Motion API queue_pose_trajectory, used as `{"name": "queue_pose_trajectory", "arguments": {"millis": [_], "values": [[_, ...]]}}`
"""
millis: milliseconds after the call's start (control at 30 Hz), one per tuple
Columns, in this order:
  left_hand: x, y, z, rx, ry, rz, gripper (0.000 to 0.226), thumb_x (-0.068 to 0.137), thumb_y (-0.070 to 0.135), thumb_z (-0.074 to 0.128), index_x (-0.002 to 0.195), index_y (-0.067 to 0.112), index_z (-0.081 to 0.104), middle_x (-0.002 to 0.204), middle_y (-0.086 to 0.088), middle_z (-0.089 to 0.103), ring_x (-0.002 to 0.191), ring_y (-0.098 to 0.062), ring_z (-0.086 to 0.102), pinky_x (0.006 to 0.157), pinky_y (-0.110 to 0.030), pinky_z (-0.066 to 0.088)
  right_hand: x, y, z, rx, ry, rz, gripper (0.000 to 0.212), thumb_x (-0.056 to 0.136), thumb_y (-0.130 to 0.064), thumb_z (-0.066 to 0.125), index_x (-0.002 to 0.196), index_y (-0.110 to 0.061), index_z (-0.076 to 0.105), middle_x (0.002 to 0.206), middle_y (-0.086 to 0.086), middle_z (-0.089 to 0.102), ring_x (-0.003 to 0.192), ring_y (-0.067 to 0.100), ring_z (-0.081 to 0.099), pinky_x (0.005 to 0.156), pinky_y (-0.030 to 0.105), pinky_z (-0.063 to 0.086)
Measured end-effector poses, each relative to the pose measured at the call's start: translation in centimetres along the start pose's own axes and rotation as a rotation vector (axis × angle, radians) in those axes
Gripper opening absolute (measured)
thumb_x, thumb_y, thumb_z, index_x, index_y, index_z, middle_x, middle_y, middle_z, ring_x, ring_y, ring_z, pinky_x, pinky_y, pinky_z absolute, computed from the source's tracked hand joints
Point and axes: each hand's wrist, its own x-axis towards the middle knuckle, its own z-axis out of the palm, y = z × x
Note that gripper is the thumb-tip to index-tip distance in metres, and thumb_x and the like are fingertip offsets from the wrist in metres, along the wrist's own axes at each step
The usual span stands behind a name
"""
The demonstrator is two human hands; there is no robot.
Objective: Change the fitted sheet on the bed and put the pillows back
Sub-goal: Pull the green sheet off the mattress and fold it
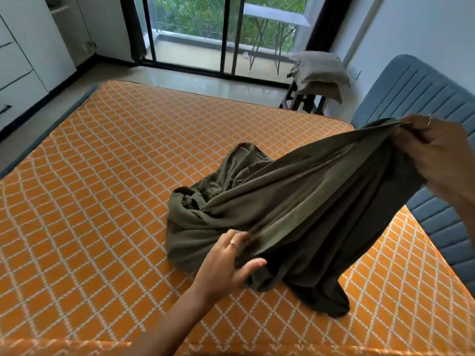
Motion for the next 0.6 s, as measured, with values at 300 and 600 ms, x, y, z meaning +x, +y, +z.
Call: {"name": "queue_pose_trajectory", "arguments": {"millis": [300,600], "values": [[-4.0,-6.9,3.6,0.189,-0.222,-0.439,0.018,0.095,0.021,0.053,0.102,0.010,0.067,0.095,-0.006,0.070,0.088,-0.023,0.066,0.069,-0.031,0.047,0.2,-0.2,-0.4,0.027,-0.024,0.073,0.025,0.076,-0.075,0.053,0.083,-0.054,0.065,0.075,-0.026,0.064,0.072,-0.001,0.056,0.068,0.017,0.043],[-1.9,-9.5,-14.6,-0.020,-0.341,-0.480,0.021,0.096,0.018,0.053,0.097,0.035,0.065,0.087,0.015,0.068,0.080,0.002,0.063,0.067,-0.013,0.045,-1.7,0.6,-2.4,0.193,-0.072,0.135,0.032,0.067,-0.078,0.060,0.080,-0.050,0.068,0.071,-0.025,0.065,0.067,-0.008,0.058,0.063,0.006,0.044]]}}
